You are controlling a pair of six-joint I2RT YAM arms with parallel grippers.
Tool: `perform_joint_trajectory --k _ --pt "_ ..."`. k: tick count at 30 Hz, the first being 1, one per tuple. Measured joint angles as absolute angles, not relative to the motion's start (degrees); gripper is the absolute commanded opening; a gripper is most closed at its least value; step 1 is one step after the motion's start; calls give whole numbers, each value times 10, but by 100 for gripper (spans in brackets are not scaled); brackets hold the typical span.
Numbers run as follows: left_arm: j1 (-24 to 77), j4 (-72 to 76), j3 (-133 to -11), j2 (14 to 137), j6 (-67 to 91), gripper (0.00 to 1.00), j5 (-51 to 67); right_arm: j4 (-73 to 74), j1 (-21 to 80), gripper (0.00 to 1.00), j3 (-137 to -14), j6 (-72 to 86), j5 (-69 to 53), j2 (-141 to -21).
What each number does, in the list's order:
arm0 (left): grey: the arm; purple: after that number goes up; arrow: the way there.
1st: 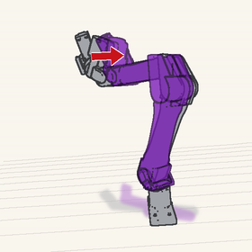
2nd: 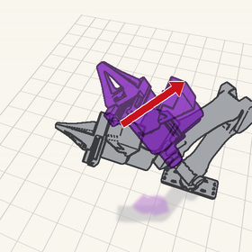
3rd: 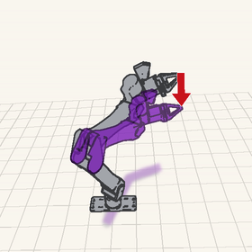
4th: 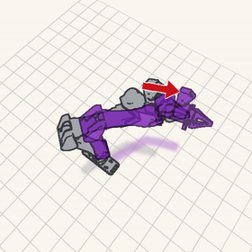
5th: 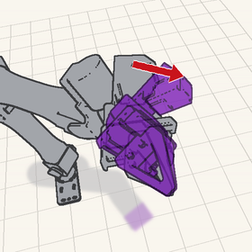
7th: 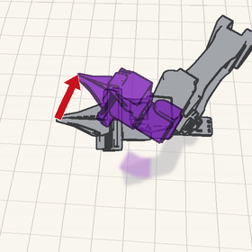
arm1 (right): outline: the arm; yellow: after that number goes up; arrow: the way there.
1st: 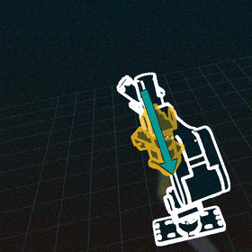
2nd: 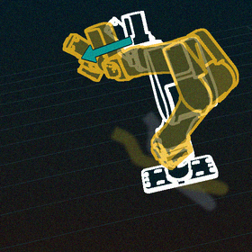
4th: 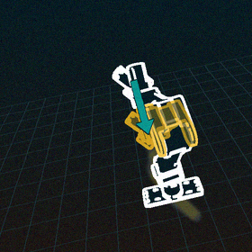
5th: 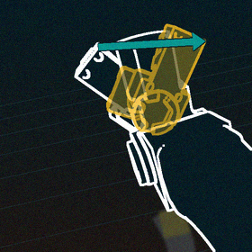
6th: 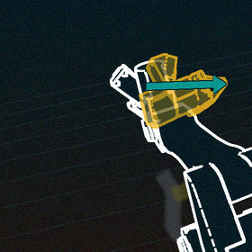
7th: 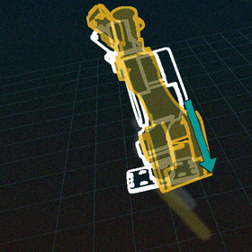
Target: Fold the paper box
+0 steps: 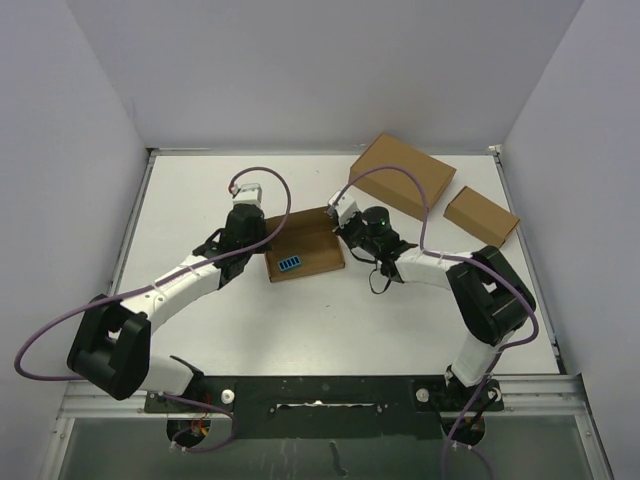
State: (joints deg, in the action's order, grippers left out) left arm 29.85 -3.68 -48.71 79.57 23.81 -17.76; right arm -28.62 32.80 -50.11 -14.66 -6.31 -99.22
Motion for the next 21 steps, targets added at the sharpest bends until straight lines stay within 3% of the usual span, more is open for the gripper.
perform_joint_trajectory --k 21 --pt "300 2 -458 789 213 0 -160 -378 359 0 -416 -104 10 -968"
